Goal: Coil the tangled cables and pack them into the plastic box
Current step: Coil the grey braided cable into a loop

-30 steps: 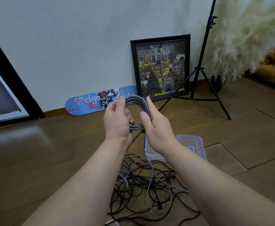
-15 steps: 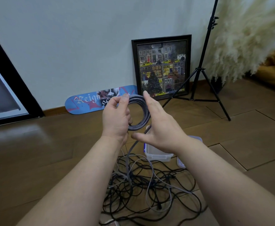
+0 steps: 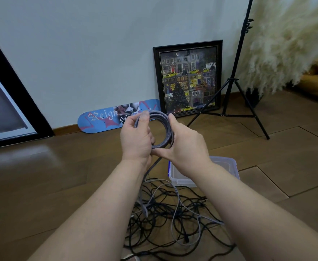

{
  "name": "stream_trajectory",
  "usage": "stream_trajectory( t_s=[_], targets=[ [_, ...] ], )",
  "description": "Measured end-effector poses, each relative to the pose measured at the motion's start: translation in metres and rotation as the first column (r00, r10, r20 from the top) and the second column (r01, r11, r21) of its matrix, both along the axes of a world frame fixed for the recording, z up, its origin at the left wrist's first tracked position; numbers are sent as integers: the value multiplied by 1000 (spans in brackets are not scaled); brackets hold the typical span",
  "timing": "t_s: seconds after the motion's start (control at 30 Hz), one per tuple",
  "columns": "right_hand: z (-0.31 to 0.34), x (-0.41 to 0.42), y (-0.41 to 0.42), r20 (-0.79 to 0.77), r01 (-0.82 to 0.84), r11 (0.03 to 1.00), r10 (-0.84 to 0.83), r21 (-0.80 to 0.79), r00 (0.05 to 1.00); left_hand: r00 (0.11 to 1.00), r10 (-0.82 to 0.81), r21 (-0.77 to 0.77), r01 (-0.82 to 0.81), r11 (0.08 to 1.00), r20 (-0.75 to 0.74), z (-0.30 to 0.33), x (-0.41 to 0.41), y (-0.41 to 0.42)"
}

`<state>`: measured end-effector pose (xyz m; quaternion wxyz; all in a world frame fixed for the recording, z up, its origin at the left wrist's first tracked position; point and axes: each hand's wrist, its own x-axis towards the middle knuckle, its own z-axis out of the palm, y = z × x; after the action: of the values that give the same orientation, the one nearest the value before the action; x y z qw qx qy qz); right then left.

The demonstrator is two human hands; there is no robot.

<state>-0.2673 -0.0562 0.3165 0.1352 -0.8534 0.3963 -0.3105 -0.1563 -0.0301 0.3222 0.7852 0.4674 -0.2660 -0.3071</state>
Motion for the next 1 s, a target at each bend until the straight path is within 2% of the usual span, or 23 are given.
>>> stream_trajectory(
  t_s=[0.07,0.13,0.27,0.53,0.67,0.83,1.0],
  targets=[
    [7,-5,-2,-6,-80,996,80,33,997,1000,-7,14,6,1000,30,2,4,1],
    [13,-9,-4,54,-167,981,162,96,985,994,-50,28,47,999,97,4,7,2],
    [13,-15,-10,87,-221,961,209,165,974,965,-151,82,137,987,214,5,-1,5],
    [-7,-6,-8,185,-223,953,187,202,965,988,-50,69,40,997,148,2,-7,-1],
    [-10,-5,-5,223,-222,952,174,213,959,991,-94,48,90,995,95,5,-9,0],
    [-10,-6,-4,163,-194,955,160,222,974,980,-109,55,101,993,165,3,-8,0],
    [-7,-3,0,48,-136,976,130,167,990,950,-48,87,22,996,310,-4,0,-6]
  ],
)
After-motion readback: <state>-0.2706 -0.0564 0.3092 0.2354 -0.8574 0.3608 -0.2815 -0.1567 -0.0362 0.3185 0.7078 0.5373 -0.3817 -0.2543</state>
